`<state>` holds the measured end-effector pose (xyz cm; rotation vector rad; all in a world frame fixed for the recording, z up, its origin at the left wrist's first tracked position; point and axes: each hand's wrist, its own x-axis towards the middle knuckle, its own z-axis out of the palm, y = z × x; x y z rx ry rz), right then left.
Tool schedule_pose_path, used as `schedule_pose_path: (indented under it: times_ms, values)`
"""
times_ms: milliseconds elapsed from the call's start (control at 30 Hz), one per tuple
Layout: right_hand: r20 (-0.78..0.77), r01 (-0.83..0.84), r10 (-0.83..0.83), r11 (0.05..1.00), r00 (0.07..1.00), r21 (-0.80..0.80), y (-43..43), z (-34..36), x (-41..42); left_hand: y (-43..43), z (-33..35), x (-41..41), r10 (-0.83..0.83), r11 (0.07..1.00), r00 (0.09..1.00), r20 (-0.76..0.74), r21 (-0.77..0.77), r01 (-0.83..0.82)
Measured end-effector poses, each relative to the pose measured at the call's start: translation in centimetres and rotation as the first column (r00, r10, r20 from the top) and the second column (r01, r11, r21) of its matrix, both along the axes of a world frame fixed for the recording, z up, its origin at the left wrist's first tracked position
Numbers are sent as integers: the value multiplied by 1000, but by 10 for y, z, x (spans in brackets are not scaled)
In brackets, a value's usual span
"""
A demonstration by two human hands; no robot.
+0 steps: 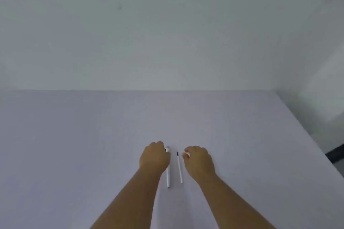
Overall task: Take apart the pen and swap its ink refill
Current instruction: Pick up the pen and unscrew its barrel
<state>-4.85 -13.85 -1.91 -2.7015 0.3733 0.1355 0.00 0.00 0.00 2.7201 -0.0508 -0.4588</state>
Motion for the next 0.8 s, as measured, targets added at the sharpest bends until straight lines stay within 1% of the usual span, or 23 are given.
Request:
schedule_pose_path:
  times_ms: [33,167,233,300,400,467,533,600,700,800]
  values:
    - [-10,6,-6,1000,1000,6,-1,-5,1,-1,-7,-2,19,1000,998,-67,-2,-19]
    - [-5,35,-35,998,999,45,1,-24,4,-6,-37,-13,115,989,963,-246,-63,-134]
    - [7,39,-40,997,999,68,2,-29,6,-7,-44,-14,135,983,955,-265,-84,-162]
    - [7,56,-58,991,998,123,5,-31,9,-7,-46,-13,156,979,955,-251,-88,-183]
    - [-59,130,-119,961,991,244,13,-29,16,-6,-46,-13,139,966,966,-217,-185,-180]
    - [-145,221,-178,897,973,383,17,-27,22,-6,-44,-14,108,943,973,-202,-290,-165]
    - [-216,307,-226,801,950,514,19,-22,29,-6,-43,-14,53,932,983,-177,-345,-113]
    - [-254,389,-295,689,921,611,19,-15,34,-5,-41,-12,9,922,988,-157,-381,-69]
    - [-304,479,-378,570,874,667,19,-13,34,-1,-37,-7,-48,905,980,-192,-424,-39]
    - [-379,566,-445,434,811,701,26,-18,27,3,-33,-3,-117,916,963,-243,-401,10]
